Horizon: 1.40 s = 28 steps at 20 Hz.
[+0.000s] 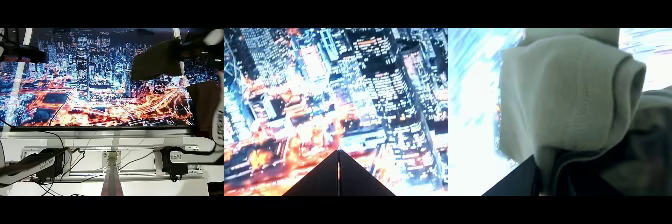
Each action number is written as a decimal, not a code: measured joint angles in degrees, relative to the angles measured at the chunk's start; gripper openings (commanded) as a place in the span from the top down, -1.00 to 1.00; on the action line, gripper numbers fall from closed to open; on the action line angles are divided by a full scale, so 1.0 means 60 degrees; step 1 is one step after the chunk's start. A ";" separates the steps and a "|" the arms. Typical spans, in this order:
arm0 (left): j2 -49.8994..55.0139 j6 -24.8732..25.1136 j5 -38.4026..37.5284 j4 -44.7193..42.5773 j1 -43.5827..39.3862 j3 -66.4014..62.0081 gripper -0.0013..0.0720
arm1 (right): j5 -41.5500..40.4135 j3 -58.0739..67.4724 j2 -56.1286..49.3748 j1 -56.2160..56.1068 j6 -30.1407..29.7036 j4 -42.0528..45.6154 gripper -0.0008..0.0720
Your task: Fold the clothes and pants, and hang the long-sleeved shirts on hangers.
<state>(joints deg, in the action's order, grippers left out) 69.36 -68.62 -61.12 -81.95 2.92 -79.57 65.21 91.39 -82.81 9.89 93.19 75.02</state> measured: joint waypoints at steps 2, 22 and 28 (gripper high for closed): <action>-0.0087 -0.0040 -0.0408 -0.0058 0.0029 0.0000 0.93 | 0.0255 0.0015 0.0918 0.1155 0.0747 0.0787 0.93; -0.0153 -0.0106 -0.1075 0.2164 0.0055 0.0000 0.93 | 0.2841 -0.0146 0.2255 0.5526 0.1778 0.1625 0.93; -0.0153 -0.0106 -0.1078 0.2175 0.0055 0.0000 0.93 | 0.1818 -0.0146 0.2142 0.1304 0.0364 0.1144 0.93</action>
<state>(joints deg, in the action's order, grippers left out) 68.45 -69.25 -67.59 -68.90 3.25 -79.57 76.12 90.52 -69.95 17.72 95.37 81.89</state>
